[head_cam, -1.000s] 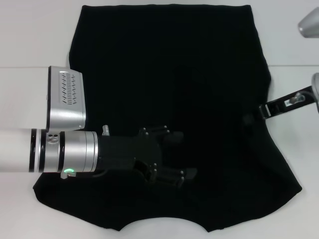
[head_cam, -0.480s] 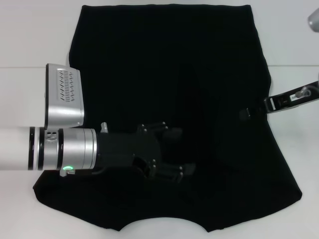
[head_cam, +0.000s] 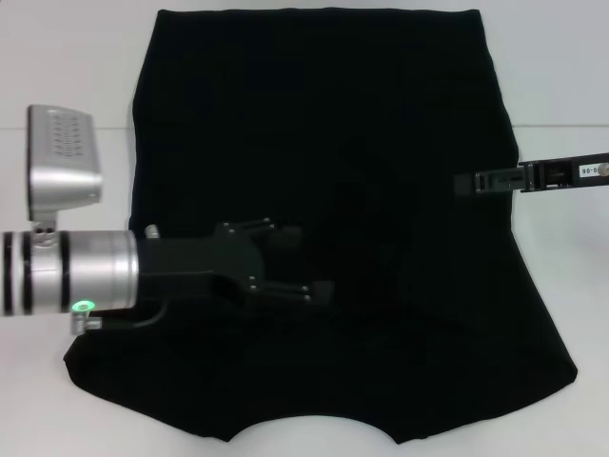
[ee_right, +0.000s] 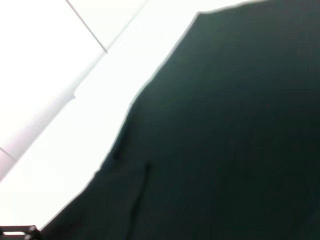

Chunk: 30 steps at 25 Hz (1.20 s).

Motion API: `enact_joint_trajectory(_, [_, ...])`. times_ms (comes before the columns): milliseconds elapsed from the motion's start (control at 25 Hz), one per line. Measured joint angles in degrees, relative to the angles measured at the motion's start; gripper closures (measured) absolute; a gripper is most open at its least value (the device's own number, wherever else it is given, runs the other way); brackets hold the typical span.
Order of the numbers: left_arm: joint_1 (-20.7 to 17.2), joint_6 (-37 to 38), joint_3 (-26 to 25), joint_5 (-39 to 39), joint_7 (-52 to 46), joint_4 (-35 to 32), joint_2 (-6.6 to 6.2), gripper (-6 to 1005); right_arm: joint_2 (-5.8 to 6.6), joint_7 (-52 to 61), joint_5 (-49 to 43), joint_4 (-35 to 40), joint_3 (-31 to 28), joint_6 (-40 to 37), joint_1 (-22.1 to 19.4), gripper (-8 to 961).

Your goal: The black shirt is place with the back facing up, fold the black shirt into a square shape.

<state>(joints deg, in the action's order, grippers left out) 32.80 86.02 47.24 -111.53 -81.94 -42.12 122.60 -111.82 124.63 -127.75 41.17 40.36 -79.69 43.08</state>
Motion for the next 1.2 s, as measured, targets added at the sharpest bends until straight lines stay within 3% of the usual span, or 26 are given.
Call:
enact_joint_trajectory(240, [-3.83, 1.99, -2.57, -3.14, -6.71, -7.09, 0.25, 54, -2.78, -12.98, 10.09, -0.60, -0.01, -0.76, -4.35, 104])
enact_joint_trajectory(360, [-6.32, 2.50, -6.20, -8.42, -11.95, -12.18, 0.70, 54, -4.39, -18.67, 11.28, -1.73, 0.24, -0.69, -5.01, 7])
enact_joint_trajectory(440, [-7.05, 3.30, -8.52, -11.69, -14.25, -13.98, 0.74, 56, -4.98, -21.31, 11.26, -3.01, 0.32, -0.57, -4.84, 9])
enact_joint_trajectory(880, [-10.15, 4.92, -20.15, -23.01, -18.32, -19.15, 0.51, 61, -5.05, -22.83, 11.47, -4.85, 0.15, 0.64, -3.41, 13])
enact_joint_trajectory(1200, [-9.84, 3.39, -21.30, -31.14, -21.91, -20.10, 0.26, 62, -5.10, -22.73, 11.11, -4.88, 0.53, 0.50, -2.25, 13])
